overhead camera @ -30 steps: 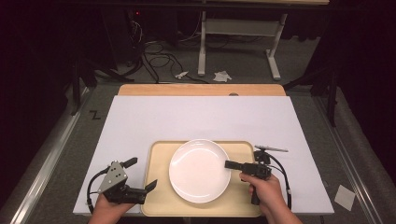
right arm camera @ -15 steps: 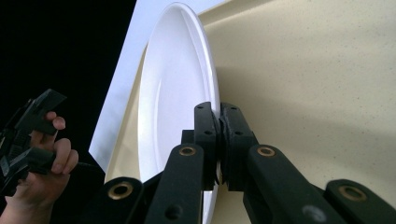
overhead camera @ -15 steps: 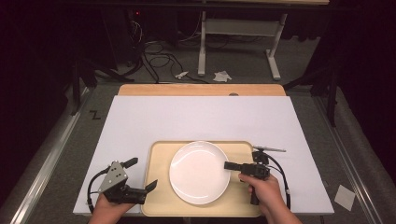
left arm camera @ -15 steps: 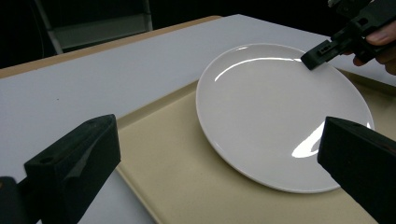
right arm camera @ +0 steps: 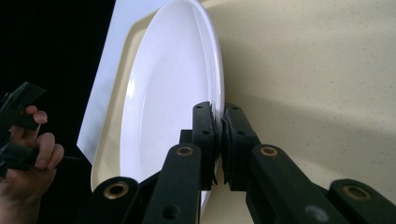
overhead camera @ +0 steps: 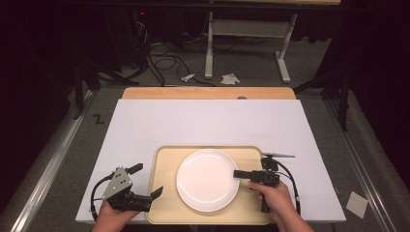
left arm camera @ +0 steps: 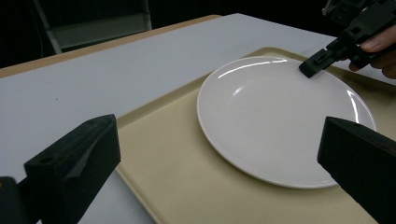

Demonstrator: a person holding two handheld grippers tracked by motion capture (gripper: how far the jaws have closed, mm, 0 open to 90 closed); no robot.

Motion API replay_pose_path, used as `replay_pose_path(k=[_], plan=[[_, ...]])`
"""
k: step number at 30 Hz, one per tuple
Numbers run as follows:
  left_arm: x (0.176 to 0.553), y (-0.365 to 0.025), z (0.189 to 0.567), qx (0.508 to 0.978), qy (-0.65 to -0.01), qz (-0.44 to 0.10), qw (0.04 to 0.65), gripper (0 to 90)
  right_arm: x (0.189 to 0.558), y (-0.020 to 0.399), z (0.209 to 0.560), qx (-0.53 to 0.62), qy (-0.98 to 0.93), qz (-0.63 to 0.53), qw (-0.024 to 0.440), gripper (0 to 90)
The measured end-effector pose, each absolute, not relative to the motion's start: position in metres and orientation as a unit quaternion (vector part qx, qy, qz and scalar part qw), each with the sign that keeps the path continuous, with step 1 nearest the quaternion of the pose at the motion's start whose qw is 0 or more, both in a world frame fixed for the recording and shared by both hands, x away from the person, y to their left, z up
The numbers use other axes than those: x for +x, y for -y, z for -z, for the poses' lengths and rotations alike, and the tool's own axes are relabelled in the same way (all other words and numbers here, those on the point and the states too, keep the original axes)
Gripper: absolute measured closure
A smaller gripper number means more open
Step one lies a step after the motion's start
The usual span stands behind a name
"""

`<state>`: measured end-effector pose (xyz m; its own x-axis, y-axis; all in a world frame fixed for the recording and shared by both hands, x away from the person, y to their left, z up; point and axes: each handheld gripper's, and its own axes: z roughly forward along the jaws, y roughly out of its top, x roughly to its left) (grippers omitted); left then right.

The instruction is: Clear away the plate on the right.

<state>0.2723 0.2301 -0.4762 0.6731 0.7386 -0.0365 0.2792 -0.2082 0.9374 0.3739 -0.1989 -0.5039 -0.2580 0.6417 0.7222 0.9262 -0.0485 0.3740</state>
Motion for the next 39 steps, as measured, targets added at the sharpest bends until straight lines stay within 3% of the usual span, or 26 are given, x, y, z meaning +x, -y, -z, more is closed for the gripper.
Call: replay_pose_path(k=[15, 29, 39], plan=[[0.2722, -0.2304, 0.4758, 0.747, -0.34, -0.216, 0.529, 0.3, 0.3752, 0.1998, 0.5093, -0.587, 0.681, 0.402, 0.172, 83.1], [0.2721, -0.2301, 0.4758, 0.749, -0.337, -0.216, 0.527, 0.3, 0.3738, 0.1999, 0.5104, -0.573, 0.694, 0.397, 0.18, 72.6], [0.272, -0.2297, 0.4759, 0.752, -0.335, -0.215, 0.525, 0.3, 0.3696, 0.2027, 0.5039, -0.559, 0.722, 0.381, 0.145, 67.2]])
